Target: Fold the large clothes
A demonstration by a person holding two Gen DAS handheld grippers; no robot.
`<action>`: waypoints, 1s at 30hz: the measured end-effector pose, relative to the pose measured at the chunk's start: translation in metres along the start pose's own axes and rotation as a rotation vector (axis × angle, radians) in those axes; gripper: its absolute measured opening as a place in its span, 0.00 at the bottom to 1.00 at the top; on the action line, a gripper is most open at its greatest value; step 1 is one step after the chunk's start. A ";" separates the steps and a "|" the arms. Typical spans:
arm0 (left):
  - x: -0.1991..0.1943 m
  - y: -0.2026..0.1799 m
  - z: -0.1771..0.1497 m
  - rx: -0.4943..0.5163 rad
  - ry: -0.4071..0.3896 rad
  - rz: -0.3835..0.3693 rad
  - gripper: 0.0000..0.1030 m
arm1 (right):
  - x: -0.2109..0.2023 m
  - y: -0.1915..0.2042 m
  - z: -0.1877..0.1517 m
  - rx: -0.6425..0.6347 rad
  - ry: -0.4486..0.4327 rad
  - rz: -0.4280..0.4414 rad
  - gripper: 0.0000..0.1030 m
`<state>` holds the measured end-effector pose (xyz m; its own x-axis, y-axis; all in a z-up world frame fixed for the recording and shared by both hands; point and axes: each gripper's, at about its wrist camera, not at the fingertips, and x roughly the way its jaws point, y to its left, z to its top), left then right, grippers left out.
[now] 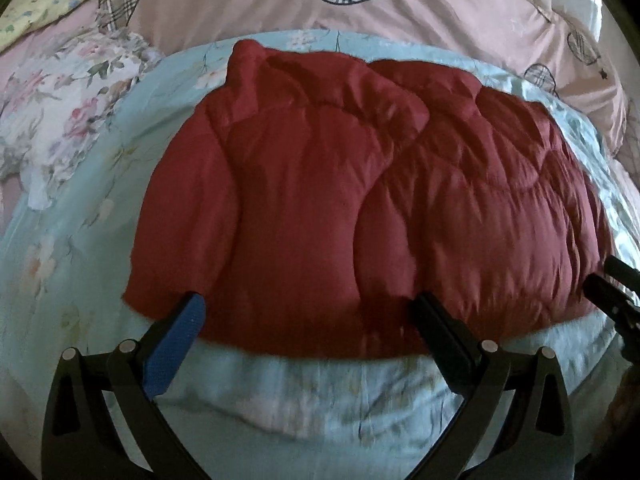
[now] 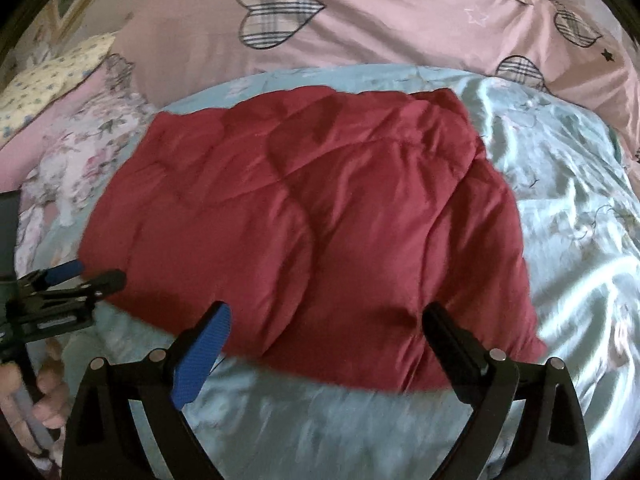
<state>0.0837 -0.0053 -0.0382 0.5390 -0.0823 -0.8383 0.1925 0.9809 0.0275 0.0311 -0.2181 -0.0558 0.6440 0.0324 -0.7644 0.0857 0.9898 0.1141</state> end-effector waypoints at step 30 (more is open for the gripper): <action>-0.091 -0.017 0.007 0.142 -0.065 0.045 1.00 | -0.072 0.041 0.005 -0.104 0.044 0.028 0.99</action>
<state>0.0374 -0.0153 0.0412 0.6010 -0.0543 -0.7974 0.2785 0.9494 0.1453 -0.0079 -0.1804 0.0071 0.6108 0.0645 -0.7892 -0.0134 0.9974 0.0712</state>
